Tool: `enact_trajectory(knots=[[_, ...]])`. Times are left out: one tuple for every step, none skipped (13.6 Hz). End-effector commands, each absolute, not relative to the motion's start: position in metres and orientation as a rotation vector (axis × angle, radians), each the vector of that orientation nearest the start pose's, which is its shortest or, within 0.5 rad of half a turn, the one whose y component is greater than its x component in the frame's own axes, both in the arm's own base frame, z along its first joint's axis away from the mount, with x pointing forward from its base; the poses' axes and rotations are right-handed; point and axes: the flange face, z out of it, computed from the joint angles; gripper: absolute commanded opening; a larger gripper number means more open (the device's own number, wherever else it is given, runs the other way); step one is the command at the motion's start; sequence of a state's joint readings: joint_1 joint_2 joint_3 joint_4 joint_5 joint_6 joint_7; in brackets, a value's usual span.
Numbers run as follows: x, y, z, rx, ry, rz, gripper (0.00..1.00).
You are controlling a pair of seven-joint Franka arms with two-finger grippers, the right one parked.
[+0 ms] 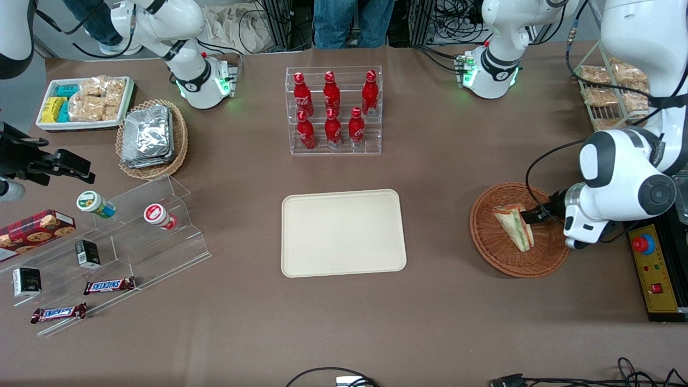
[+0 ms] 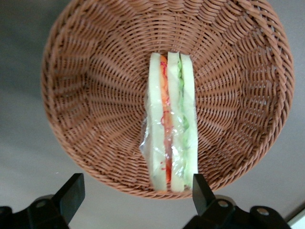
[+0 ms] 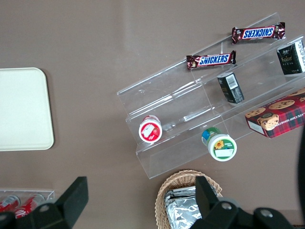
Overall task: Place sandwich from basket to tray
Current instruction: 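Lower the open left gripper around the wrapped sandwich and close it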
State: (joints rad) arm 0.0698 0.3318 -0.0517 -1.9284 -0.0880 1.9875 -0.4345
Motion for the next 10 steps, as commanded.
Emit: enact_trajectory(knots=[[0.597, -0.001, 0.275, -3.037, -0.857, 0.459, 1.0], [0.6, -0.004, 0.268, -3.031, -0.876, 0.453, 1.0], [0.602, -0.004, 0.261, -3.024, -0.892, 0.453, 1.0], [0.603, -0.005, 0.256, -3.02, -0.906, 0.456, 1.0], [0.605, -0.009, 0.253, -3.019, -0.905, 0.454, 1.0], [0.606, -0.013, 0.249, -3.011, -0.918, 0.459, 1.0], [0.608, -0.015, 0.243, -3.001, -0.929, 0.468, 1.0], [0.61, -0.018, 0.236, -2.999, -0.929, 0.478, 1.0], [0.609, -0.019, 0.229, -2.992, -0.926, 0.496, 1.0], [0.608, -0.022, 0.224, -2.989, -0.917, 0.506, 1.0]])
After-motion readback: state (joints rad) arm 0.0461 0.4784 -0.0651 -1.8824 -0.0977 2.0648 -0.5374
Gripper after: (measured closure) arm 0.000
